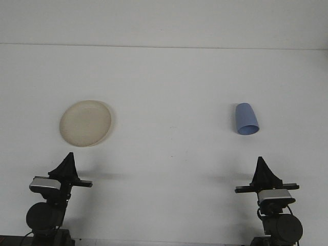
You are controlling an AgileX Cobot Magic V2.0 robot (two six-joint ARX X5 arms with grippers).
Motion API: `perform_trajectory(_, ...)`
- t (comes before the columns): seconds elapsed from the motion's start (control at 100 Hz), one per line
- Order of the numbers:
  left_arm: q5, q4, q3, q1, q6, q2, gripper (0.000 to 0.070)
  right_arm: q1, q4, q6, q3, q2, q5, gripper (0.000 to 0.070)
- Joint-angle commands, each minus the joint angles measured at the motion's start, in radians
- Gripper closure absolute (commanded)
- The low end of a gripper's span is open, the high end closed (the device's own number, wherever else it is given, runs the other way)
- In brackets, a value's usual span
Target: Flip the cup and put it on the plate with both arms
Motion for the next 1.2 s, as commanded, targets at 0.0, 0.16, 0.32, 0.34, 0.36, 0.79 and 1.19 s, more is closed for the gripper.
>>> perform_trajectory(0.0,0.002,0.012,-0.020,0.000,-0.002,-0.002,0.0689,-0.001,0.015,0.010,-0.003,0.001,0.000,0.0700)
perform_trajectory(0.16,0.002,0.012,-0.020,0.000,-0.002,-0.002,0.0689,0.000,0.015,0.011,-0.003,0.001,-0.001,0.0700)
perform_trajectory(0.32,0.002,0.012,-0.020,0.000,-0.002,-0.002,0.0689,0.000,0.015,0.011,0.000,0.001,-0.002,0.0700)
perform_trajectory(0.34,0.002,0.012,-0.020,0.000,-0.002,-0.002,0.0689,0.000,0.014,0.011,0.003,0.001,-0.002,0.0700)
perform_trajectory(0.36,0.002,0.012,-0.020,0.000,-0.002,-0.002,0.0689,0.000,0.011,0.011,0.006,0.001,-0.002,0.0700)
perform_trajectory(0.79,0.002,0.012,-0.020,0.000,-0.002,-0.002,0.0689,0.000,-0.301,0.009,0.261,0.044,-0.005,0.0700)
perform_trajectory(1.19,0.002,0.012,-0.020,0.000,-0.002,-0.002,0.0689,0.000,-0.742,0.048,0.684,0.373,-0.005,0.0700)
